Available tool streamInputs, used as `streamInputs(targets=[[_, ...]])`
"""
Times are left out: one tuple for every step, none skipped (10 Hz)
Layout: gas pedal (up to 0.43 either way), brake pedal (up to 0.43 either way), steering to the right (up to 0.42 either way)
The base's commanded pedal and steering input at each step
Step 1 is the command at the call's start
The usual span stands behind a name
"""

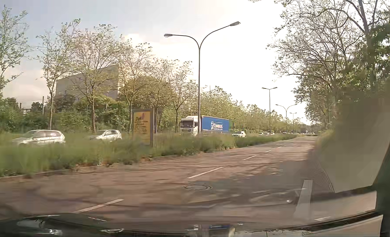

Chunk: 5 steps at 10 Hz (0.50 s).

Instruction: Follow the waypoints while adhering to traffic rules and regulations

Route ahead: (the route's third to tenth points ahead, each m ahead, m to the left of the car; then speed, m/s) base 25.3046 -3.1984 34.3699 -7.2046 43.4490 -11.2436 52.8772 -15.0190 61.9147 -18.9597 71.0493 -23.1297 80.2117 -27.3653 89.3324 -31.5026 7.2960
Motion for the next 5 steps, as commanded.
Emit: streamInputs(targets=[[0.169, 0.000, 0.163], [0.169, 0.000, 0.163], [0.169, 0.000, 0.163], [0.169, 0.000, 0.163], [0.169, 0.000, 0.163]])
